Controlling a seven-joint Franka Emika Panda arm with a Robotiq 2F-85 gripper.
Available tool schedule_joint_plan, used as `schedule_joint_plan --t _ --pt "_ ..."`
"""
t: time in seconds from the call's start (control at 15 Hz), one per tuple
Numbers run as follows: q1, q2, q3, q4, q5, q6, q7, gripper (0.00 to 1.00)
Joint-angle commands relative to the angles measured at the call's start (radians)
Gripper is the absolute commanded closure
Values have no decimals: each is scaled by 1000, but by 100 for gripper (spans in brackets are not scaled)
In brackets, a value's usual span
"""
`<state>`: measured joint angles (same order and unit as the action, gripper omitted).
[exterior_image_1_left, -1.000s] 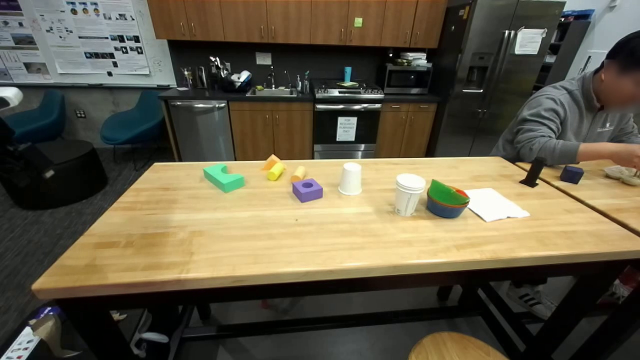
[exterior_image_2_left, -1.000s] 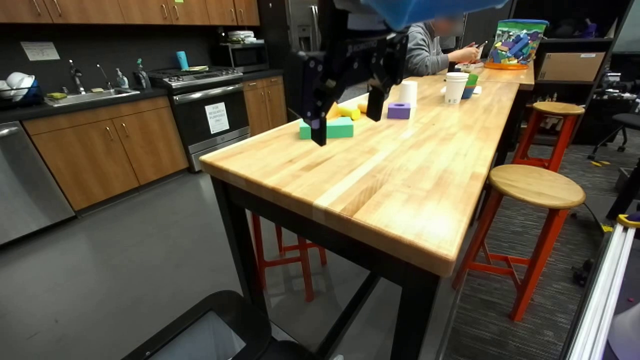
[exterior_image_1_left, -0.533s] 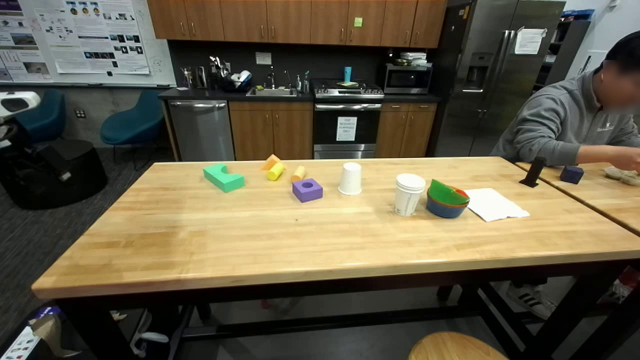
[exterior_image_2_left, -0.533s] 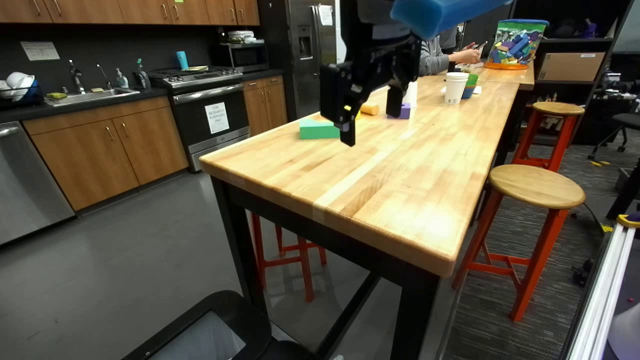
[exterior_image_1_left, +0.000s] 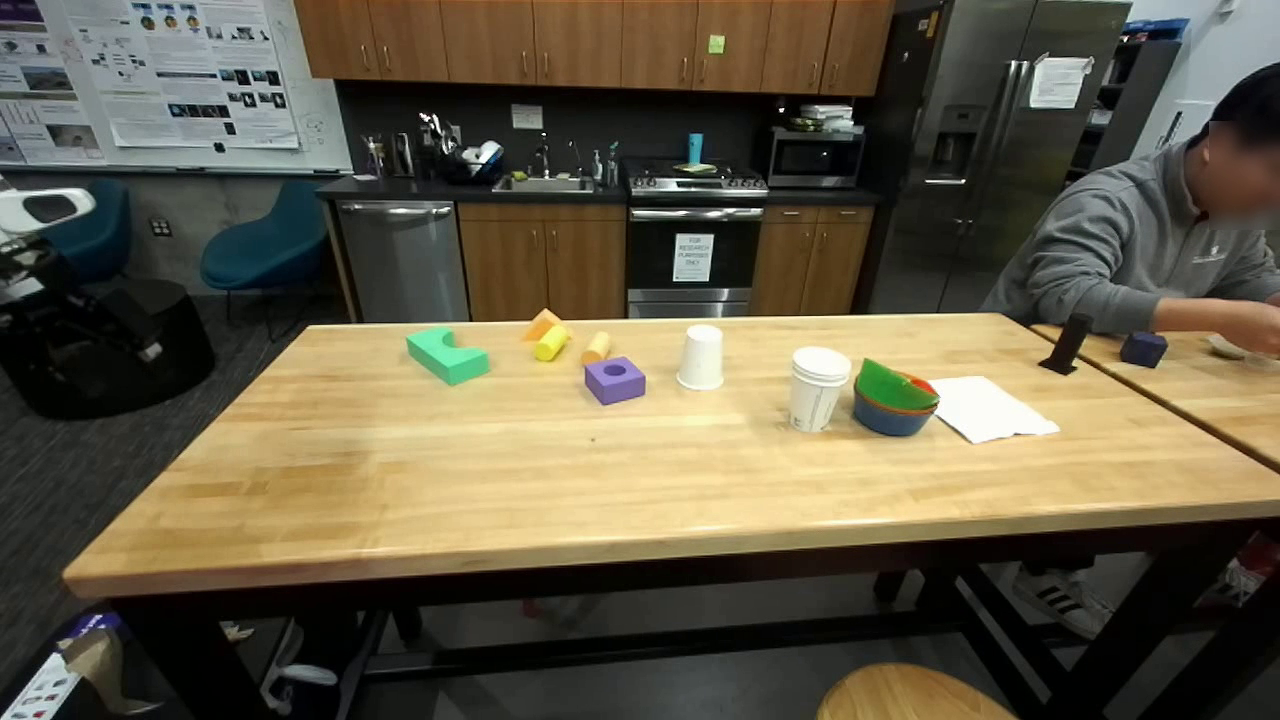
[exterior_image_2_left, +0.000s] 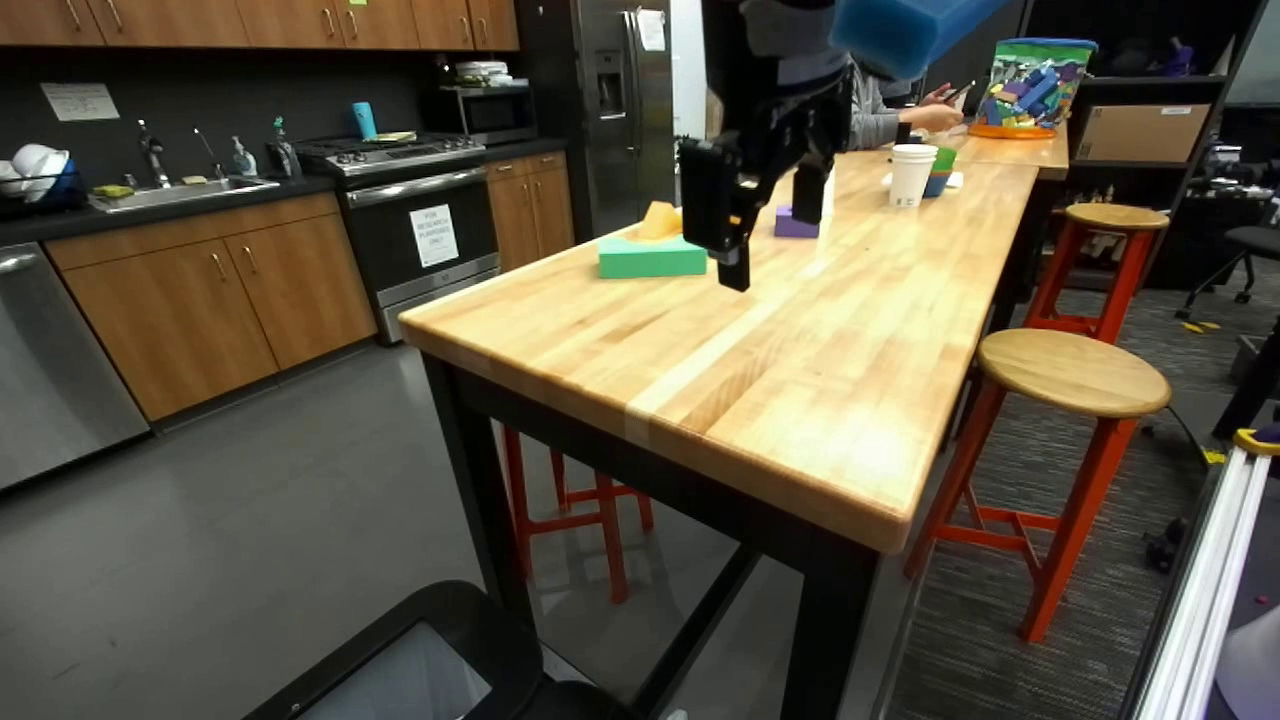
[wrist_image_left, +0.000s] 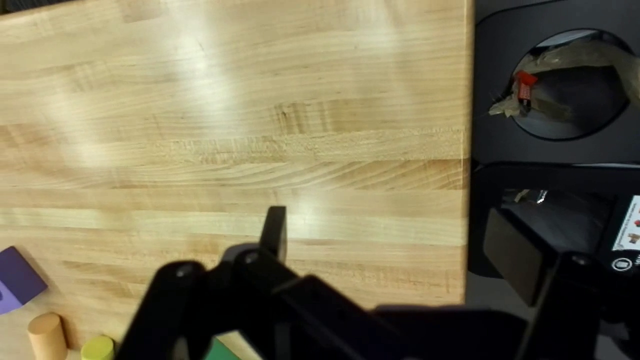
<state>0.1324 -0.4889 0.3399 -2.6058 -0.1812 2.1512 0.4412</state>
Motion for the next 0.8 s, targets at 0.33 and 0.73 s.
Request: schedule_joint_plan --t 0.33,0.73 --pt "-20 22 -43 52 -24 -48 -59 0" --pt "-49 81 -43 143 -59 -45 -48 0"
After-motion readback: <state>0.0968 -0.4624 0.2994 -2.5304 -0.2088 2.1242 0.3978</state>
